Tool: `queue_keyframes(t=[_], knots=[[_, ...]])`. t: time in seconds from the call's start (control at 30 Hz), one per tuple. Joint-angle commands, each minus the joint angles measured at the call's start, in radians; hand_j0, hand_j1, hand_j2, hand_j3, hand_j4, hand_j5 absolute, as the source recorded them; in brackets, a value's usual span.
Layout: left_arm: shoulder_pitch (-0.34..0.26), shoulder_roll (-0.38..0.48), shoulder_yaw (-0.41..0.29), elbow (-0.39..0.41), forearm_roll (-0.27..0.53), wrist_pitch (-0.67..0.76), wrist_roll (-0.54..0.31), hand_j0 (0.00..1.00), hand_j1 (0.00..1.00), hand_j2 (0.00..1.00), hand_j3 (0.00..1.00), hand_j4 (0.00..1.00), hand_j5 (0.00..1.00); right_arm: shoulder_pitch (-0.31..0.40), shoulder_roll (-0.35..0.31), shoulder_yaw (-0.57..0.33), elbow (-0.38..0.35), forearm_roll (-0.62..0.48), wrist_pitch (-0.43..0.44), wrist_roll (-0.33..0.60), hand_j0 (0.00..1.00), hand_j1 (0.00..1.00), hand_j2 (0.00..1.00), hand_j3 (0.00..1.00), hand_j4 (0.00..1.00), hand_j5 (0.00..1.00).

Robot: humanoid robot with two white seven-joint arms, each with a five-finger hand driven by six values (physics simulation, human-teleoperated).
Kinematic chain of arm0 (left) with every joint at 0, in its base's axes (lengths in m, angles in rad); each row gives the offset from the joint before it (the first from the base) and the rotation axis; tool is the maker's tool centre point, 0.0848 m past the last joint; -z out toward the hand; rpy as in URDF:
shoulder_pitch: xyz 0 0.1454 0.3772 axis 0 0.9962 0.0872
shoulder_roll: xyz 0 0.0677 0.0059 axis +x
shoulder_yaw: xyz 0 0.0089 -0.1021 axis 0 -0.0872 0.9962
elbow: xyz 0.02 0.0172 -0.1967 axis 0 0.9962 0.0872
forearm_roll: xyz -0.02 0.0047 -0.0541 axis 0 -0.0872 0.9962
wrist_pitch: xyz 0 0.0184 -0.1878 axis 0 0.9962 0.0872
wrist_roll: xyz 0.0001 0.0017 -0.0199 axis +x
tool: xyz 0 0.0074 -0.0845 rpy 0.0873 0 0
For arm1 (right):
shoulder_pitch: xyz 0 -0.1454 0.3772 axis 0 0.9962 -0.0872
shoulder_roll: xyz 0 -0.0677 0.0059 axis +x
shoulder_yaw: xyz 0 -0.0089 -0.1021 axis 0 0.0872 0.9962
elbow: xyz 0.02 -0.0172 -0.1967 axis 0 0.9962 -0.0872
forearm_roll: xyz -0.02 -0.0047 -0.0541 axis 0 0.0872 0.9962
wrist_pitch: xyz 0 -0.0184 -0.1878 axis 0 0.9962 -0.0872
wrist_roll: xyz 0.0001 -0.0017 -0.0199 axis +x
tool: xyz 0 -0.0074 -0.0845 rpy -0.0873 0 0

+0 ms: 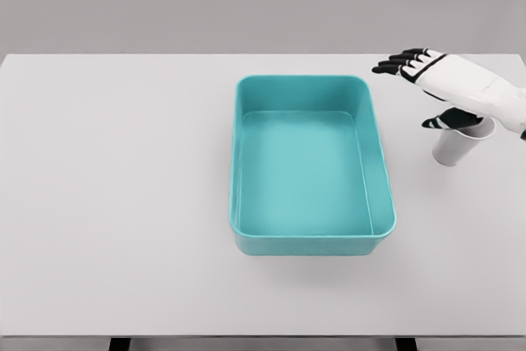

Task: Put the paper cup into the basket with your right arm

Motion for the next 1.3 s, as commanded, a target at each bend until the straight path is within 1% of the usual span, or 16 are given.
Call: queue_keyframes(t=[0.0,0.07,0.1,0.13,0.2,0.23,0.27,0.3,0.33,0.43,0.47,0.5,0.53,0.57,0.93,1.27], knots=[[0.003,0.000,0.001,0.000,0.000,0.000,0.000,1.00,1.00,1.00,1.00,1.00,1.00,-0.002,0.002,0.004,0.004,-0.005,0.001,-0.004,1.00,1.00,1.00,1.00,1.00,1.00],[0.003,0.000,0.001,0.000,0.000,0.000,0.000,1.00,1.00,1.00,1.00,1.00,1.00,-0.031,0.000,0.003,0.004,-0.005,-0.013,-0.014,1.00,1.00,1.00,1.00,1.00,1.00],[0.000,0.000,-0.001,0.000,0.000,0.000,0.000,1.00,1.00,1.00,1.00,1.00,1.00,-0.060,-0.009,-0.002,0.030,-0.005,-0.114,-0.016,1.00,1.00,1.00,1.00,1.00,1.00],[0.000,0.000,-0.001,0.000,0.000,0.000,0.000,1.00,1.00,1.00,1.00,1.00,1.00,-0.072,-0.013,-0.005,0.060,-0.005,-0.173,-0.016,1.00,1.00,1.00,1.00,1.00,1.00],[0.003,0.000,0.000,0.000,0.000,0.000,0.000,1.00,1.00,1.00,1.00,1.00,1.00,-0.086,-0.049,-0.030,0.125,-0.011,-0.173,-0.016,1.00,1.00,1.00,1.00,1.00,1.00],[0.000,0.000,0.000,0.000,0.000,0.000,0.000,1.00,1.00,1.00,1.00,1.00,1.00,-0.084,-0.062,-0.030,0.161,-0.068,-0.173,-0.016,1.00,1.00,1.00,1.00,1.00,1.00],[0.000,0.000,0.001,0.000,0.000,0.000,0.000,1.00,1.00,1.00,1.00,1.00,1.00,-0.078,-0.076,-0.028,0.192,-0.175,-0.173,-0.014,1.00,1.00,1.00,1.00,1.00,1.00],[0.000,0.000,-0.001,0.000,0.000,0.000,0.000,1.00,1.00,1.00,1.00,1.00,1.00,-0.075,-0.093,-0.019,0.227,-0.359,-0.173,-0.014,1.00,1.00,1.00,1.00,1.00,1.00],[0.000,0.000,-0.001,0.000,0.000,0.000,0.000,1.00,1.00,1.00,1.00,1.00,1.00,-0.075,-0.104,-0.014,0.258,-0.497,-0.173,-0.014,1.00,1.00,1.00,1.00,1.00,1.00],[0.003,0.000,0.000,0.000,0.000,0.000,0.000,1.00,1.00,1.00,1.00,1.00,1.00,-0.075,-0.154,0.004,0.315,-0.712,-0.173,-0.019,1.00,1.00,1.00,1.00,1.00,1.00],[0.003,0.000,-0.001,0.000,0.000,0.000,0.000,1.00,1.00,1.00,1.00,1.00,1.00,-0.066,-0.156,0.051,0.324,-0.845,-0.173,-0.021,1.00,1.00,1.00,1.00,1.00,1.00],[0.003,0.000,-0.001,0.000,0.000,0.000,0.000,1.00,1.00,1.00,1.00,1.00,1.00,-0.054,-0.156,0.084,0.329,-0.913,-0.173,-0.021,1.00,1.00,1.00,1.00,1.00,1.00],[0.000,0.000,0.000,0.000,0.000,0.000,0.000,1.00,1.00,1.00,1.00,1.00,1.00,-0.020,-0.153,0.125,0.327,-1.043,-0.173,-0.021,1.00,1.00,1.00,1.00,1.00,1.00],[0.000,0.000,0.001,0.000,0.000,0.000,0.000,1.00,1.00,1.00,1.00,1.00,1.00,0.020,-0.148,0.130,0.327,-1.098,-0.173,-0.021,1.00,1.00,1.00,1.00,1.00,1.00],[0.003,0.000,-0.001,0.000,0.000,0.000,0.000,1.00,1.00,1.00,1.00,1.00,1.00,0.163,-0.147,0.121,0.330,-1.109,-0.173,-0.022,1.00,1.00,1.00,1.00,1.00,1.00],[0.000,0.000,-0.001,0.000,0.000,0.000,0.000,1.00,1.00,1.00,1.00,1.00,1.00,0.196,-0.148,0.121,0.376,-1.094,-0.173,-0.022,1.00,1.00,1.00,1.00,1.00,1.00]])
